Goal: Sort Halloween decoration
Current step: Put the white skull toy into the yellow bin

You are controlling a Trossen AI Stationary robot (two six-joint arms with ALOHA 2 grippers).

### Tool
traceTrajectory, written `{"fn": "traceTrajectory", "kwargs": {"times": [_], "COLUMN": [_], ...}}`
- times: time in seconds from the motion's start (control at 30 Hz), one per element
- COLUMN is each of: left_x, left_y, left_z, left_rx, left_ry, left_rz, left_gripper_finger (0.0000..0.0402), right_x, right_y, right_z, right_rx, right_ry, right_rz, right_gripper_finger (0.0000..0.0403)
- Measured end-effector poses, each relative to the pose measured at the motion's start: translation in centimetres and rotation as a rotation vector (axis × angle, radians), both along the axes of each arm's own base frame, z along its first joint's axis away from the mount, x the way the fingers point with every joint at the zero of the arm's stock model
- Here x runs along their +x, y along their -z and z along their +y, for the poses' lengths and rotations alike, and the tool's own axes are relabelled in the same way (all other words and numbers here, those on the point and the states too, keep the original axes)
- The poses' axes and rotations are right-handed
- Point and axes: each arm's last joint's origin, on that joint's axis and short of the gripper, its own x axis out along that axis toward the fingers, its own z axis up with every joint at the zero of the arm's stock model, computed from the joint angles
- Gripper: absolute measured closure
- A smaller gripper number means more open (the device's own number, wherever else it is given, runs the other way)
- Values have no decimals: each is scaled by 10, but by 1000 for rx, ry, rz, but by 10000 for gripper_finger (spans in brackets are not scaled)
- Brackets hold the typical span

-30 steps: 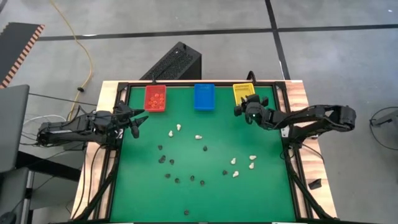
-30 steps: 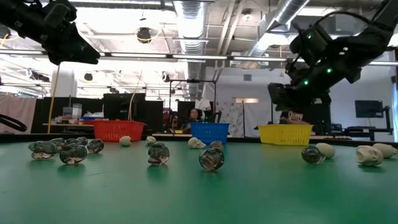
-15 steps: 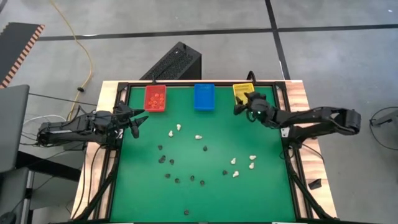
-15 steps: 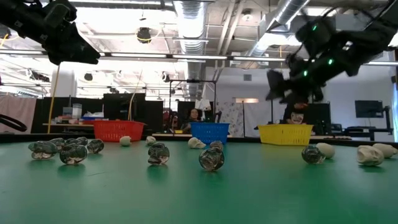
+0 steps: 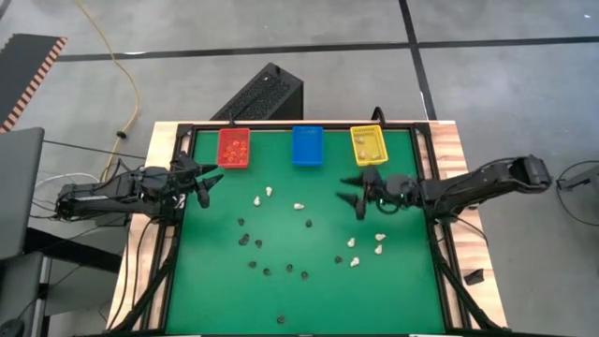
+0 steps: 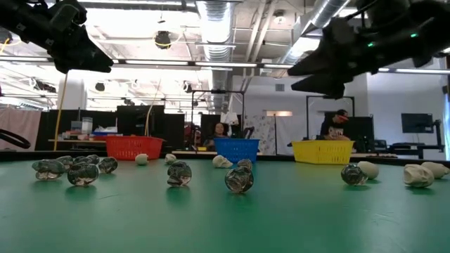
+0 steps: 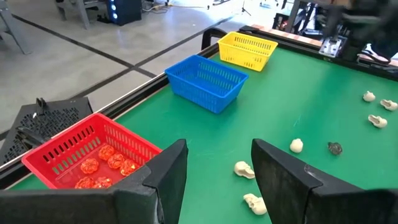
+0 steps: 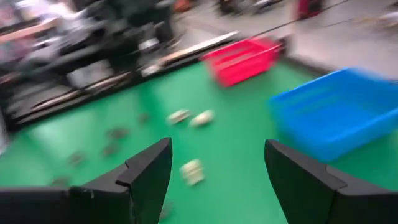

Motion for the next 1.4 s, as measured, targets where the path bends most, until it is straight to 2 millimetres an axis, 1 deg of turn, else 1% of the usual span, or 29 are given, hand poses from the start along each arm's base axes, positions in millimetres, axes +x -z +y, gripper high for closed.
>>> {"fn": "traceTrajectory", "kwargs": {"times": [0.1, 0.2, 0.27, 0.33, 0.4, 0.5, 0.77, 0.9, 1.03, 1.17, 1.4], "left_x": [0, 0, 0, 0, 0, 0, 0, 0, 0, 0, 0], "left_y": [0, 0, 0, 0, 0, 0, 0, 0, 0, 0, 0], "left_z": [0, 0, 0, 0, 0, 0, 0, 0, 0, 0, 0], "left_rx": [0, 0, 0, 0, -1, -1, -7, -7, -8, -7, -7], "left_ry": [0, 0, 1, 0, 0, 0, -2, -2, -2, -2, -2], "left_rz": [0, 0, 0, 0, 0, 0, -4, -4, -4, -4, -4], "left_gripper_finger": [233, 233, 233, 233, 233, 233, 233, 233, 233, 233, 233], "right_x": [1, -2, -6, -10, -14, -16, -17, -17, -17, -16, -16], "right_y": [4, 13, 21, 30, 41, 53, 92, 101, 109, 122, 135], "right_z": [26, 51, 65, 77, 86, 98, 118, 127, 130, 127, 127], "right_rx": [1, 5, 2, -8, -27, -40, 32, 37, 36, 54, 87], "right_ry": [-112, -159, -133, -60, 6, 50, 62, 62, 71, 110, 154], "right_rz": [22, 85, 128, 170, 204, 214, 278, 250, 247, 275, 270], "right_gripper_finger": [118, 118, 117, 117, 117, 117, 117, 117, 117, 117, 117]}}
